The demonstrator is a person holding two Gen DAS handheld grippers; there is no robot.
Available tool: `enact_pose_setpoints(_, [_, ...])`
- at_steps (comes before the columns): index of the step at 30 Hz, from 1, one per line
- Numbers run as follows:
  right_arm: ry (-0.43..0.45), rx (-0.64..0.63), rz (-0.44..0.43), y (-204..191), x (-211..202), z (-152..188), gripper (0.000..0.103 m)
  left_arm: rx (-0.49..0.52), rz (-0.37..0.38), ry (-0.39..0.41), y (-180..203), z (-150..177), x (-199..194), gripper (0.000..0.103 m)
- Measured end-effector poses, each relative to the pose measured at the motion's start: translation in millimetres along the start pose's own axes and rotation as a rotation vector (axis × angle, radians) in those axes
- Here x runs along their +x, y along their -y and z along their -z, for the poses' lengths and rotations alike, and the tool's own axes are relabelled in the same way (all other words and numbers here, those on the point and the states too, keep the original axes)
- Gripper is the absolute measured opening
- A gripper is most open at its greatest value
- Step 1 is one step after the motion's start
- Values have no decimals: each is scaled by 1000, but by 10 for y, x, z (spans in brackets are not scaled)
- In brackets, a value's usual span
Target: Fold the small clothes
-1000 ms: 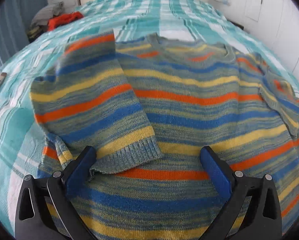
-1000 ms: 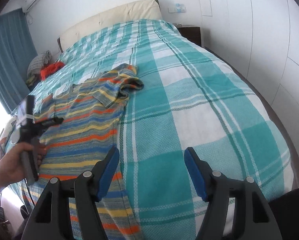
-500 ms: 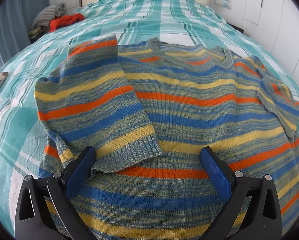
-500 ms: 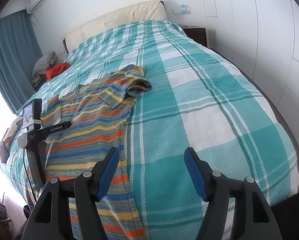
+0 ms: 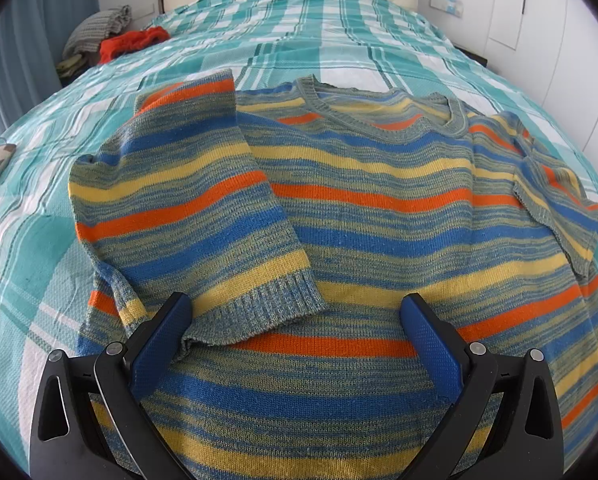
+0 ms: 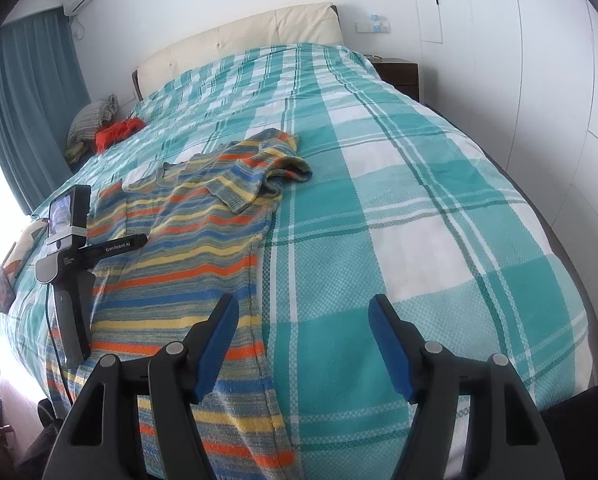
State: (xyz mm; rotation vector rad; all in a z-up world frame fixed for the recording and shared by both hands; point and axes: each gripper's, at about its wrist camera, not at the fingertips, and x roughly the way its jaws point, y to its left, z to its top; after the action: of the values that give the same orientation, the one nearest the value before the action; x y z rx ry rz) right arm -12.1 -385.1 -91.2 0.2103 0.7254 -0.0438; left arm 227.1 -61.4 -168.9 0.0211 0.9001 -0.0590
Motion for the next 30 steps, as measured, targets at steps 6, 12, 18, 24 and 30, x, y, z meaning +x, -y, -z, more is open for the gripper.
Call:
enact_pose_setpoints(6, [-2,14,-6,37,44,-32,67,0,0,0,4,-2,1,103])
enact_pose_setpoints(12, [-6,15,-8,51,67,-34,67,0,0,0,5,-2,1,103])
enact_pose_setpoints(18, [-15,22,-12,51,103,-19,67,0,-1,0,1,1,0,103])
enact_pose_setpoints(24, [-25,13,-15,25,128,-1,67,0,-1,0,2,1,1,103])
enact_pose_setpoints(30, [-19,19,-16,23,128,1,67,0,-1,1,7,-2,1,103])
